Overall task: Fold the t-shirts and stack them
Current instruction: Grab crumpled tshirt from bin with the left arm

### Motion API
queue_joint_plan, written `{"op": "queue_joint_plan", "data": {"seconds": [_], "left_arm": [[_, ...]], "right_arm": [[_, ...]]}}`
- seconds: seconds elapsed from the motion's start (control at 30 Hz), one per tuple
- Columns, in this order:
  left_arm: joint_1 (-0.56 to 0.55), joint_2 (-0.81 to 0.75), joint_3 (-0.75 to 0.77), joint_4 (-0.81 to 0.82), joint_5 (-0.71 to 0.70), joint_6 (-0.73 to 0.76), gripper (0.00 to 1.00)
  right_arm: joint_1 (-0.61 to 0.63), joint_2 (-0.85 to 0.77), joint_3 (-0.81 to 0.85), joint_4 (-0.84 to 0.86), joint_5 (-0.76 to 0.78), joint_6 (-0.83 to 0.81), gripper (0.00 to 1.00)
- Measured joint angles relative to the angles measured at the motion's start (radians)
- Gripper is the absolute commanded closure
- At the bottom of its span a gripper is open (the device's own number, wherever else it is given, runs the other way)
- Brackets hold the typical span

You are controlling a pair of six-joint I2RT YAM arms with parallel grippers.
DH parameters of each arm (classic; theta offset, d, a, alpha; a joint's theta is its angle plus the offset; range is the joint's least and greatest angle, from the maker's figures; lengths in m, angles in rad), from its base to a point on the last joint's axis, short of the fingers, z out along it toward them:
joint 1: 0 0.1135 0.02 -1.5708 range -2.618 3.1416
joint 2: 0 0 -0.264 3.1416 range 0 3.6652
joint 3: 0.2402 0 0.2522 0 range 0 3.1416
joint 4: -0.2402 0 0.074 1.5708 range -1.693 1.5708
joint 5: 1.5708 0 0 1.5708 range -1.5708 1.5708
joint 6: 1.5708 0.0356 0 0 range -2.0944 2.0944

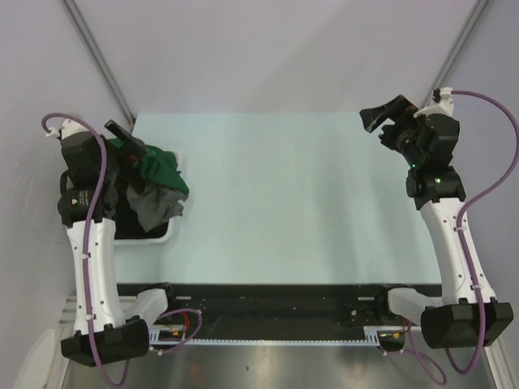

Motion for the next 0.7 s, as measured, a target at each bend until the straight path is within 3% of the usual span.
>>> {"op": "queue_joint_plan", "data": {"seconds": [0.07, 0.3, 0.7], "left_arm": [[0.0, 0.0, -0.022, -0.003, -0.006, -0.011, 0.0], [0.0, -0.126, -0.35, 0.074, 0.07, -0.09, 0.0], [0.0, -0.079, -0.249, 0.054, 0.076, -0.097, 0.0]], "right_arm": [[-0.032, 0.0, 0.003, 0.002, -0.003, 0.021, 0.0], [-0.081, 0.006, -0.091, 0.031, -0.098, 0.108, 0.0], [-0.084, 0.0, -0.128, 0.087, -0.088, 0.093, 0.0]]}}
